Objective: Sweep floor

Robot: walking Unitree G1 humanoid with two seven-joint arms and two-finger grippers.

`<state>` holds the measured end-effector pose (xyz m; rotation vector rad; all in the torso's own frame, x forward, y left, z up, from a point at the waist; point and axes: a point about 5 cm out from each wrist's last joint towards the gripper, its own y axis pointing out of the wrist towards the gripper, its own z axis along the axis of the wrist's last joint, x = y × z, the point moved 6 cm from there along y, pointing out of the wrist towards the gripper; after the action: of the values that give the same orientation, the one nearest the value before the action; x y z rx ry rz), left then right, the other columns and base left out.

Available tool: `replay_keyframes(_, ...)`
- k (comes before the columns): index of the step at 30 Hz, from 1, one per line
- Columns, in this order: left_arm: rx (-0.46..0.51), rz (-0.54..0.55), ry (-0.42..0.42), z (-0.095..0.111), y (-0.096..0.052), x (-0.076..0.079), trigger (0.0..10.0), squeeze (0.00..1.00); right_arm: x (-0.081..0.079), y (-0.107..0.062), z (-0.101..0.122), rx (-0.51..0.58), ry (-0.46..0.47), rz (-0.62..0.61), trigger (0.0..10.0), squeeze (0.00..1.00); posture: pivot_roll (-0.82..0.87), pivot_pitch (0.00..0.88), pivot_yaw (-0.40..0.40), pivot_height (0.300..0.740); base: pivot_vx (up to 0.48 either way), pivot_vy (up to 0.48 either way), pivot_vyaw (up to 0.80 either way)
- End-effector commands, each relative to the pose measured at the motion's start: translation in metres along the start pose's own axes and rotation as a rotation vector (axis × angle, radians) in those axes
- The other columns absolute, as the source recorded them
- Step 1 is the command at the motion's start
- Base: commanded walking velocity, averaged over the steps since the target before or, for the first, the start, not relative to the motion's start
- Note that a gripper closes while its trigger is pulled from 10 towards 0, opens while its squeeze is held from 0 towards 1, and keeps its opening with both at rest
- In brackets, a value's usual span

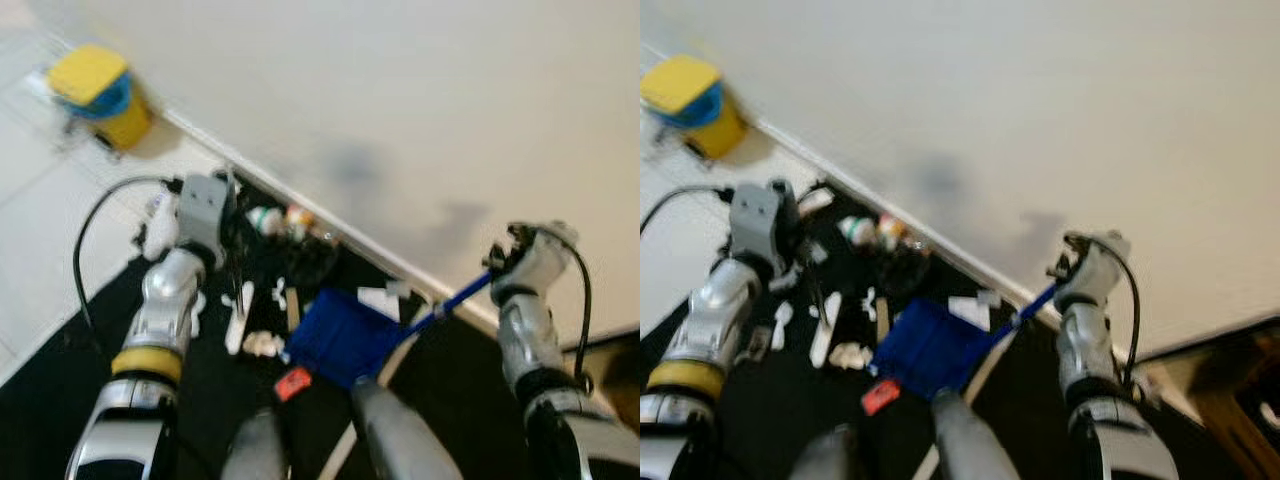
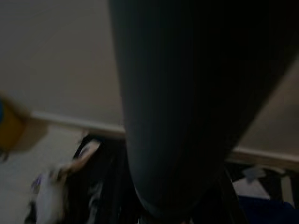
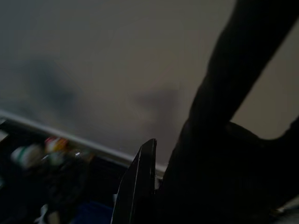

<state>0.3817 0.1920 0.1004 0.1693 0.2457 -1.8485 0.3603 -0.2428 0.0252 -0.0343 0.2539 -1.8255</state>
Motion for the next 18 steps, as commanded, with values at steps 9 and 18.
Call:
replay_keyframes(9,-0.029,0.004,-0.013,-0.007,-0.006,-0.002,10.0,0.00,-0.002,-0.002,-0.020,-0.135,-0.075,0.101,10.0,0.00,0.04,0.118,-0.052,0.740,0.000,0.000,-0.53)
replay_keyframes(18,-0.026,0.042,-0.049,-0.006,-0.006,-0.009,10.0,0.00,-0.007,0.001,-0.018,-0.148,-0.055,0.155,10.0,0.00,0.04,0.116,-0.057,0.740,0.000,-0.160,0.00)
